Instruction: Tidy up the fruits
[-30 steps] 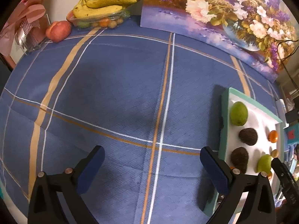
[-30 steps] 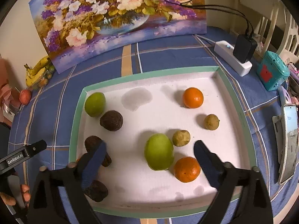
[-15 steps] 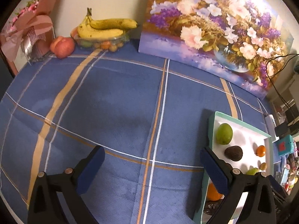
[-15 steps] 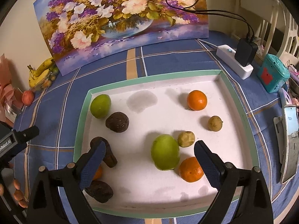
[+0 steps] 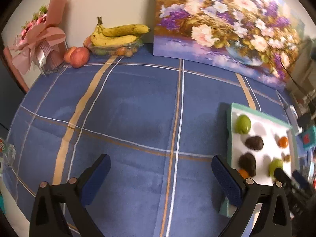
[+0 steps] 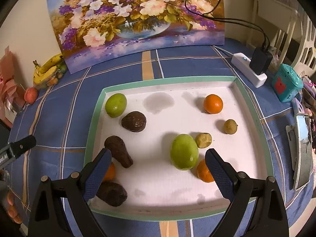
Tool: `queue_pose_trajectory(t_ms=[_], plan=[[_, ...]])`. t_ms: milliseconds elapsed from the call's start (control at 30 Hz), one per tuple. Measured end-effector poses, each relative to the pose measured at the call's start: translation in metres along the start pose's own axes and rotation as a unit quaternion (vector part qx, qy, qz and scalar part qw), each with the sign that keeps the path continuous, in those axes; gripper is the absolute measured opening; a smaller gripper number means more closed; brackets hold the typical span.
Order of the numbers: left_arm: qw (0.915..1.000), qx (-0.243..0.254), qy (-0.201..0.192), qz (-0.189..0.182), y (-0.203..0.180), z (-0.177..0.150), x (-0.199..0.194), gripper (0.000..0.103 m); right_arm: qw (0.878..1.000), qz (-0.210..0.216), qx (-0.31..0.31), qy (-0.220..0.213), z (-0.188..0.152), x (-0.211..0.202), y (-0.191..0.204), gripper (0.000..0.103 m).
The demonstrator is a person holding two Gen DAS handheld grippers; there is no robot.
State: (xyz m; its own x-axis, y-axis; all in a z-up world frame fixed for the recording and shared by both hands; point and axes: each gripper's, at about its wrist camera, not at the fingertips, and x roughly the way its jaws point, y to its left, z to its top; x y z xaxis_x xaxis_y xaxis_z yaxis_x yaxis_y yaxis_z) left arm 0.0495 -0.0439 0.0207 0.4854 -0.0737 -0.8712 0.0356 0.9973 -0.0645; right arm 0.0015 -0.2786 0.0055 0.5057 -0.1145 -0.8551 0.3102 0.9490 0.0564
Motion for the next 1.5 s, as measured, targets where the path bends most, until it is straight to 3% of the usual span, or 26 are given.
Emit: queue_pose_trajectory(t_ms=[100,400,767,1200,1300,1500], plan=[[0.9997,0.020,-0.007,0.015,-0.002,-0.009,-0.008,0.103,1.000,0.001,-0.004,-0.004,-0.005,-0.006,0.004,0.096],[0.9994,0.004,-0.030,-0.019,0.015,-0.030,-0.040,0.103,0.999,0.000,-0.036,-0.016,-0.028,-0.029,0.023,0.096],[0.9997,-0.001,-0.003,-0.022,0.031,-0.061,-0.047,0.103,0.998,0.007,-0.052,-0.028,-0.058,-0.047,0.035,0.096],[0.9995,0.026,0.004,-0.016,0.023,-0.064,-0.046,0.103,0.998,0.007,-0.056,-0.026,-0.064,-0.048,0.036,0.096],[0.9993,0.025,-0.003,-0.029,0.024,-0.063,-0.048,0.103,0.998,0.007,-0.055,-0.027,-0.064,-0.049,0.035,0.096],[0.9995,0.026,-0.010,-0.014,0.024,-0.063,-0.049,0.103,0.998,0.007,-0.053,-0.028,-0.063,-0.049,0.035,0.096]])
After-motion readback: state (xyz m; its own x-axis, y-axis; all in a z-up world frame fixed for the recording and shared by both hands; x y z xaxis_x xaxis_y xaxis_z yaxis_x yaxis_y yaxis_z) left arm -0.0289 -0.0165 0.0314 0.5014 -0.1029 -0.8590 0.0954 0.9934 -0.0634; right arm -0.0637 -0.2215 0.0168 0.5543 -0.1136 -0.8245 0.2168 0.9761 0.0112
